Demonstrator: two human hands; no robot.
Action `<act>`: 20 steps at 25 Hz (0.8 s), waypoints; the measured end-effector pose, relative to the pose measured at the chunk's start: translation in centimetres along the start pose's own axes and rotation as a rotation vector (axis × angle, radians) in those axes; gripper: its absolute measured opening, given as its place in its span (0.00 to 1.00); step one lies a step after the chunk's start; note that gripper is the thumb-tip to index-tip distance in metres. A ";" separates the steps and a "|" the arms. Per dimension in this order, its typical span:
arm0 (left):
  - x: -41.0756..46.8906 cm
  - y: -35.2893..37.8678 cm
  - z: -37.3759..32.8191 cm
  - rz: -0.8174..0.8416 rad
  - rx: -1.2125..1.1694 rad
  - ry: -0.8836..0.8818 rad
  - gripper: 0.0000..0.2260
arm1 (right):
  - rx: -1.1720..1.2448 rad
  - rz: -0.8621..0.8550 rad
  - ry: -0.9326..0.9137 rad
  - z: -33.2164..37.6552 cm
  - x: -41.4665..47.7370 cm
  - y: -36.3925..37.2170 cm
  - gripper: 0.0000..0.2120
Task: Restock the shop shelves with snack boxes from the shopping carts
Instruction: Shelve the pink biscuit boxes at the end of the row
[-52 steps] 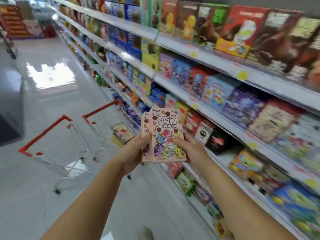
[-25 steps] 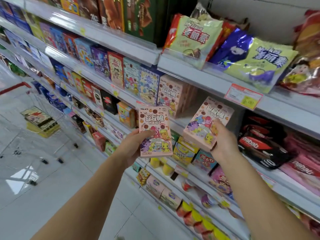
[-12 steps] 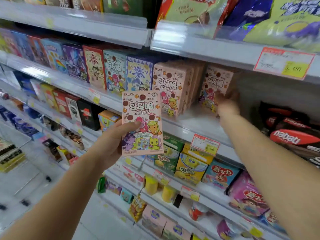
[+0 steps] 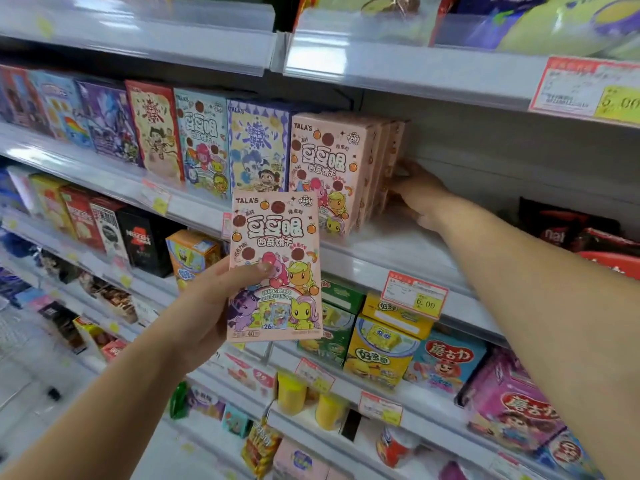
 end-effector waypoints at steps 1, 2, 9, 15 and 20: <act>-0.1 0.1 0.0 0.007 0.004 -0.007 0.24 | -0.019 -0.001 0.018 -0.1 0.1 0.1 0.16; -0.3 0.2 -0.1 0.009 0.007 -0.015 0.24 | -0.035 -0.011 0.032 -0.4 0.3 0.0 0.16; -0.7 3.9 -1.3 0.057 0.014 -0.041 0.19 | -0.221 -0.225 0.016 2.0 -5.7 -3.8 0.13; 1.4 9.7 -1.8 0.117 0.037 -0.062 0.21 | -0.030 0.410 0.254 2.0 -15.4 -4.0 0.23; 2.9 13.3 -2.7 0.111 0.103 -0.021 0.23 | 0.096 0.055 0.223 1.7 -14.0 -7.3 0.12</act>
Point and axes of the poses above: each hand's wrist, its own x-axis towards the middle knuckle, its own y-axis out of the palm, z = x × y, the point moved 5 cm from there along x, towards the middle knuckle, and after that the axes turned 3 degrees about -z, right-handed, at the moved point
